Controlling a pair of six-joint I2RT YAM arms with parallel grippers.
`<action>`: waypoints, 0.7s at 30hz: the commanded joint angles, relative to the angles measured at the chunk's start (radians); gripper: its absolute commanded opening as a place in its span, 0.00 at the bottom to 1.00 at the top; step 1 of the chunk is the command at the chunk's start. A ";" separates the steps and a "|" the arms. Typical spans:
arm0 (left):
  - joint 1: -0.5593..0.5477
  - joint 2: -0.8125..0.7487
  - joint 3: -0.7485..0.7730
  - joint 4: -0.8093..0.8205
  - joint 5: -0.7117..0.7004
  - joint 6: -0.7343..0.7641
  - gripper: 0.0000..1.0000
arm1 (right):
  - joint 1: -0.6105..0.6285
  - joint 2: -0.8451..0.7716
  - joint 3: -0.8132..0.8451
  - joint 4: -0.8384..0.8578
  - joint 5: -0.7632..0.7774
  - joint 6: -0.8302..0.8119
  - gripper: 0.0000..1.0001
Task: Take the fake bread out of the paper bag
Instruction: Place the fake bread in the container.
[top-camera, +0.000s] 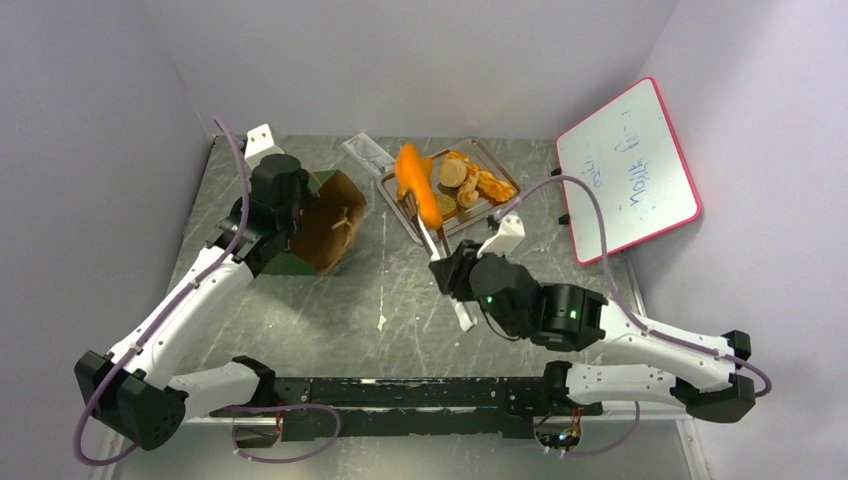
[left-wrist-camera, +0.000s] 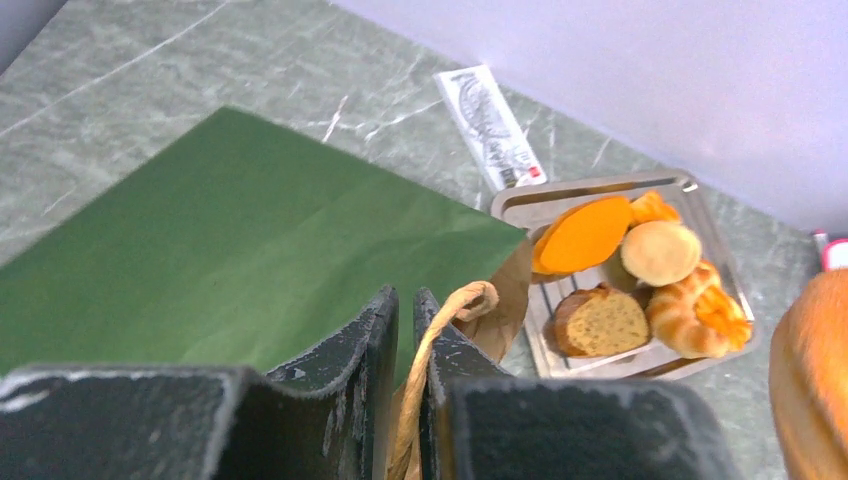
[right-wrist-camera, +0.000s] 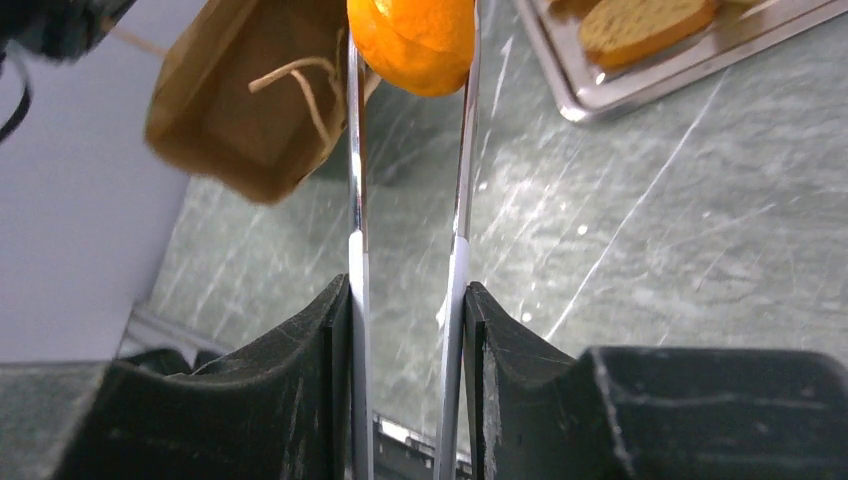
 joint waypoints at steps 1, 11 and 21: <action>-0.005 0.001 0.103 -0.038 0.062 0.035 0.07 | -0.167 0.002 0.039 0.132 -0.045 -0.085 0.00; -0.005 0.004 0.287 -0.123 0.204 -0.028 0.07 | -0.752 0.109 0.006 0.369 -0.678 -0.106 0.00; -0.005 -0.050 0.290 -0.078 0.319 -0.150 0.07 | -1.147 0.285 -0.165 0.807 -1.218 0.197 0.00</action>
